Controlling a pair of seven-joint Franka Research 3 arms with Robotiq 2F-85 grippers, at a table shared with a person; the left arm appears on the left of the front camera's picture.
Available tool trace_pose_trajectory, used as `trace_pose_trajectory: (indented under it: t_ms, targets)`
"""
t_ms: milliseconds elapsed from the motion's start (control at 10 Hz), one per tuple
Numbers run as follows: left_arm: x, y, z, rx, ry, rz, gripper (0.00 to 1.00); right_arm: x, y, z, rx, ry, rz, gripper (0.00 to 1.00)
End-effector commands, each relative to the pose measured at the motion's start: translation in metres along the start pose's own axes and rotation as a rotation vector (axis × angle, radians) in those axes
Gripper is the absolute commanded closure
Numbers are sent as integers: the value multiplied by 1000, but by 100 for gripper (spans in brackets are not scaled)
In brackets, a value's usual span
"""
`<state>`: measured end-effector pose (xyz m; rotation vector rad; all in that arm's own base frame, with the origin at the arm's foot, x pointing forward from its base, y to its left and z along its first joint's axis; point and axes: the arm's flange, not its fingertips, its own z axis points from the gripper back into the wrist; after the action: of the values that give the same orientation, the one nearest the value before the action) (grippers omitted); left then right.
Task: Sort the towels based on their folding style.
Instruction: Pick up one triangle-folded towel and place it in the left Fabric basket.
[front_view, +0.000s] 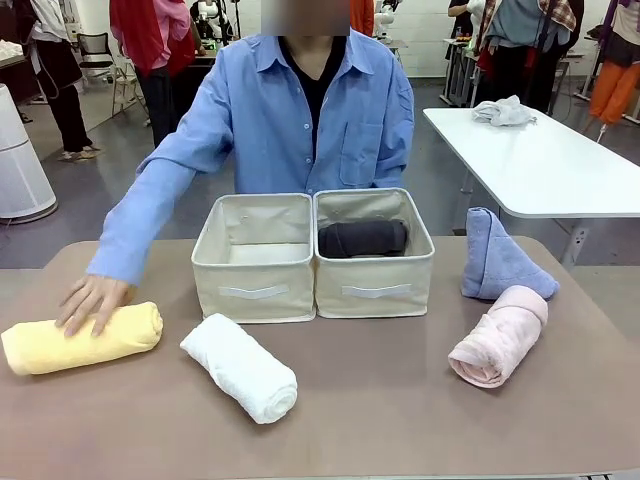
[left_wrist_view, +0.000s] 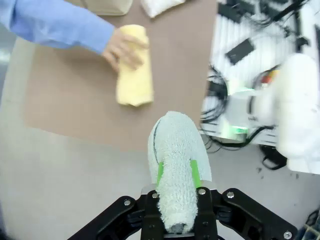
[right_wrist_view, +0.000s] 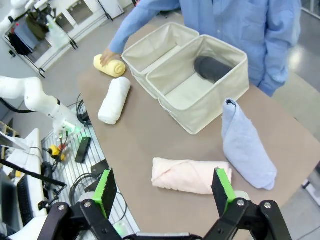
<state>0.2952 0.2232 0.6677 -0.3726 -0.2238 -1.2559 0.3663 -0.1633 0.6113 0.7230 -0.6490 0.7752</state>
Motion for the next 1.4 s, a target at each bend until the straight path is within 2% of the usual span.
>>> trace_pose_trajectory:
  t_ms: [0,300,400,500,1300]
  targets:
    - [-27,17,38,6,-142,81,82,2,0,0,14,-19,12,0]
    - [-37,22,39,45,-155,103,82,2,0,0,14,-19,12,0]
    - [-38,24,36,69,-183,153,82,2,0,0,14,-19,12,0]
    - [-49,12,35,22,-149,90,82,2,0,0,14,-19,12,0]
    - [-49,12,35,22,-149,90,82,2,0,0,14,-19,12,0]
